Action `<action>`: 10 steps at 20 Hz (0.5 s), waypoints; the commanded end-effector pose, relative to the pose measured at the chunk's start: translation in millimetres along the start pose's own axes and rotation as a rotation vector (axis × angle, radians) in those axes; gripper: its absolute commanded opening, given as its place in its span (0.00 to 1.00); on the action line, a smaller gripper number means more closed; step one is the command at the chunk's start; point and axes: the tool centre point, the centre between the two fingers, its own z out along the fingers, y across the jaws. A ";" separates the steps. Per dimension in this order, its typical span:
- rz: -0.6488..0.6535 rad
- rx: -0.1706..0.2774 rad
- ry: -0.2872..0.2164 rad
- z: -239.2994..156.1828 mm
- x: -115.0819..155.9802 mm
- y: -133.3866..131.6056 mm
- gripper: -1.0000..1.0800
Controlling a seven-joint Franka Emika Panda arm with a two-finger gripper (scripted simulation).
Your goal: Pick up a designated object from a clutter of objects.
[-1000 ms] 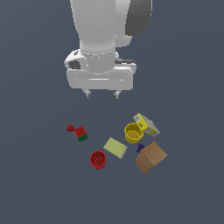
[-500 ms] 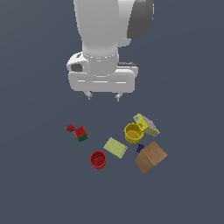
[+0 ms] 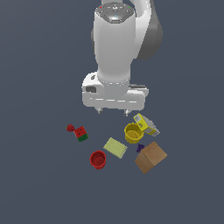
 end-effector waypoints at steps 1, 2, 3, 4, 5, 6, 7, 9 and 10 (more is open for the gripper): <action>0.015 -0.002 -0.003 19.8 7.7 -15.4 0.96; 0.021 -0.003 -0.004 28.8 10.9 -22.4 0.96; 0.029 -0.003 -0.005 38.4 13.9 -29.9 0.96; 0.036 -0.004 -0.005 48.3 16.7 -37.5 0.96; 0.043 -0.004 -0.006 58.3 19.3 -45.1 0.96; 0.050 -0.005 -0.007 68.4 21.5 -52.8 0.96; 0.057 -0.005 -0.008 78.7 23.4 -60.6 0.96; 0.072 -0.005 -0.010 99.5 26.3 -76.2 0.96; 0.079 -0.005 -0.011 109.6 27.2 -83.6 0.96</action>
